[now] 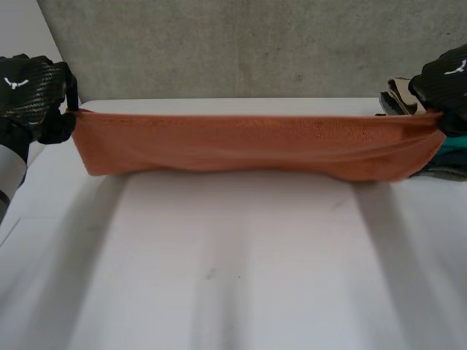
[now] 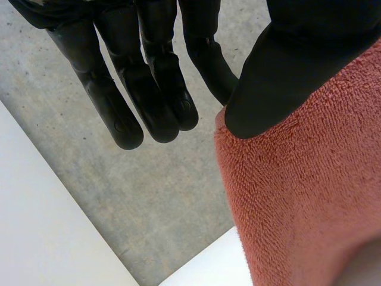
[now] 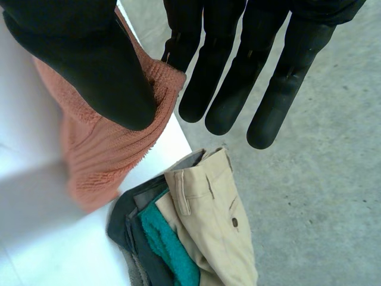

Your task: Fold the laundry.

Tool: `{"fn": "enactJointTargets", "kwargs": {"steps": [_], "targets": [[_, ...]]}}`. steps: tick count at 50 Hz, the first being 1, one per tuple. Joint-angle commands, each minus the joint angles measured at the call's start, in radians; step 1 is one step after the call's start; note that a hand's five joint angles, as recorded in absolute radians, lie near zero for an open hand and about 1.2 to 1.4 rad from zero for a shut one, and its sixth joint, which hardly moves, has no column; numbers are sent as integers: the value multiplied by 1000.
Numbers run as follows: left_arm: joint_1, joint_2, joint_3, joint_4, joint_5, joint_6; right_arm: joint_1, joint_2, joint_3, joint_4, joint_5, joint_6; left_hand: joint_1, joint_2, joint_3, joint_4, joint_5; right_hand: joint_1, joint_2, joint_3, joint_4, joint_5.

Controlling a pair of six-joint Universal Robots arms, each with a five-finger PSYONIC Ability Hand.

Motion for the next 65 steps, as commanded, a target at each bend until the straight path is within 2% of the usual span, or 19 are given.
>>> {"fn": "enactJointTargets", "kwargs": {"steps": [1,4,9,11,16,20,22,23,25,27,29,35,40,49,59,62,63,64,65], "targets": [[7,-13,23,-89,68,4,2,-52,52,28,-12,43,234,198,202,195,229,308,220,207,198,252],[9,-131,25,-92,103,7,6,-10,98,17,-12,43,234,198,202,195,229,308,220,207,198,252],[4,-346,97,-83,103,27,18,205,55,0,4,48,234,198,202,195,229,308,220,207,198,252],[6,-470,202,-69,89,56,18,262,17,-26,16,54,234,198,202,195,229,308,220,207,198,252],[-34,-627,477,-61,24,98,35,377,-146,-170,99,124,234,198,202,195,229,308,220,207,198,252],[-52,-681,754,-9,-36,90,84,429,-324,-383,148,186,234,198,202,195,229,308,220,207,198,252],[-51,-678,860,84,-49,68,105,432,-378,-558,150,195,234,198,202,195,229,308,220,207,198,252],[-51,-676,877,126,-49,57,116,425,-384,-709,146,193,234,198,202,195,229,308,220,207,198,252],[-54,-667,897,329,-65,21,120,417,-378,-910,127,204,234,198,202,195,229,308,220,207,198,252],[-59,-652,887,449,-82,14,128,408,-356,-1062,110,203,234,198,202,195,229,308,220,207,198,252],[-59,-629,847,483,-114,15,128,393,-330,-1112,90,203,234,198,202,195,229,308,220,207,198,252],[-52,-577,651,401,-142,14,136,388,-252,-1079,90,210,234,198,202,195,229,308,220,207,198,252],[-52,-526,418,319,-135,15,137,385,-96,-974,84,215,234,198,202,195,229,308,220,207,198,252],[-59,-520,76,279,-135,26,102,397,211,-790,71,259,234,198,202,195,229,308,220,207,198,252],[-62,-468,-100,115,-133,116,75,389,406,-758,7,249,234,198,202,195,229,308,220,207,198,252],[-62,-446,-112,78,-130,141,71,386,417,-758,-2,253,32,-3,0,-7,27,308,220,207,198,252],[-60,-442,-109,75,-128,144,71,386,417,-758,-2,256,-73,-109,-105,-112,-78,308,220,207,198,252],[-53,-434,-106,77,-125,144,65,386,417,-758,-2,259,-301,-336,-333,-340,-306,308,220,207,198,252],[-49,-432,-104,78,-122,144,62,386,417,-758,-2,259,-367,-403,-399,-406,-372,308,220,207,198,252]]}}
